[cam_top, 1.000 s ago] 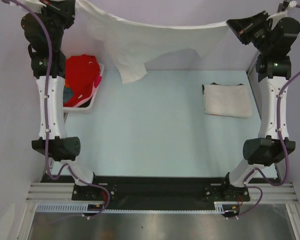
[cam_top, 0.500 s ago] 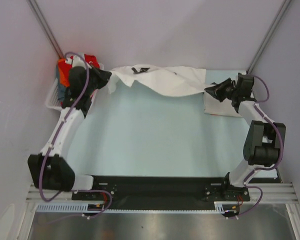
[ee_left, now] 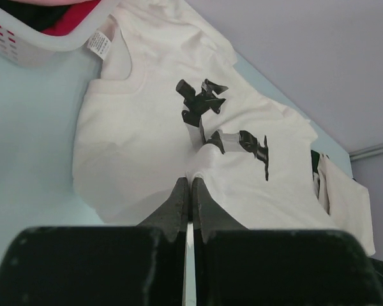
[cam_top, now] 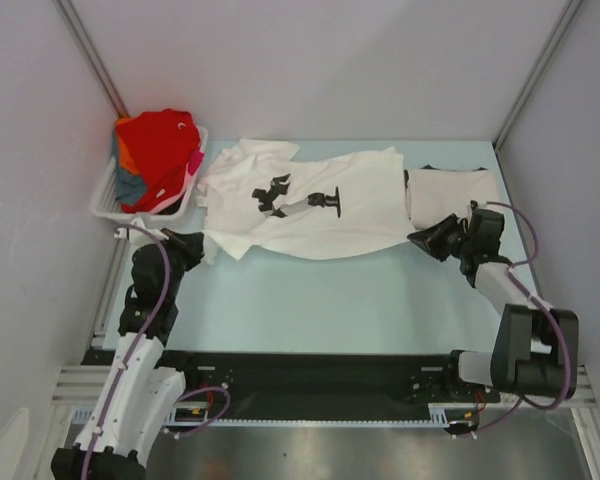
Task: Fold and stack the t-shirts
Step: Flatten the tshirt out
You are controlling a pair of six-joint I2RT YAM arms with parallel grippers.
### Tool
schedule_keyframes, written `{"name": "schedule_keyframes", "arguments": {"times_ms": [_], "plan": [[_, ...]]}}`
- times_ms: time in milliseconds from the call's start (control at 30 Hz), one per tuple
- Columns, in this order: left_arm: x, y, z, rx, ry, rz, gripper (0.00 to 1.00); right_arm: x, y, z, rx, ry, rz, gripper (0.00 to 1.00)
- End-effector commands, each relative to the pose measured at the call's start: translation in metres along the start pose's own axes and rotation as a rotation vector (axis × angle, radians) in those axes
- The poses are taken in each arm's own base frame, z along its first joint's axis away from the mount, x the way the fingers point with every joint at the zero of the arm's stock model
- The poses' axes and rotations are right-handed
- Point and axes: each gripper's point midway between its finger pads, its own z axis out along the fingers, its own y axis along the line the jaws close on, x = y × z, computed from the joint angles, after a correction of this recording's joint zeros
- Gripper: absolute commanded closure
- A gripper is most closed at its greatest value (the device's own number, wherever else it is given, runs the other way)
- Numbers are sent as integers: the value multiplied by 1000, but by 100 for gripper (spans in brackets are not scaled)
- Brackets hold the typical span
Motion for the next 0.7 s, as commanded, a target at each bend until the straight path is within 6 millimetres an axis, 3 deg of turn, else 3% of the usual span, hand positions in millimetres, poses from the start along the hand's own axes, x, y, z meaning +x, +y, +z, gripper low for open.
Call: {"name": "schedule_keyframes", "arguments": {"times_ms": [0,133,367,500,667], "plan": [[-2,12,-20,-18,-53,-21,99,10,-11,-24,43,-61,-91,100],[10,22,-40,-28,-37,-56,100,45,-43,-44,120,-35,-85,100],[9,17,-67,12,-44,-68,100,67,-64,-73,203,-48,-132,100],[20,19,-63,7,5,-58,99,71,-67,-79,216,-50,-148,100],[35,24,-48,-22,88,-49,100,71,-63,-73,212,-32,-152,100]]}}
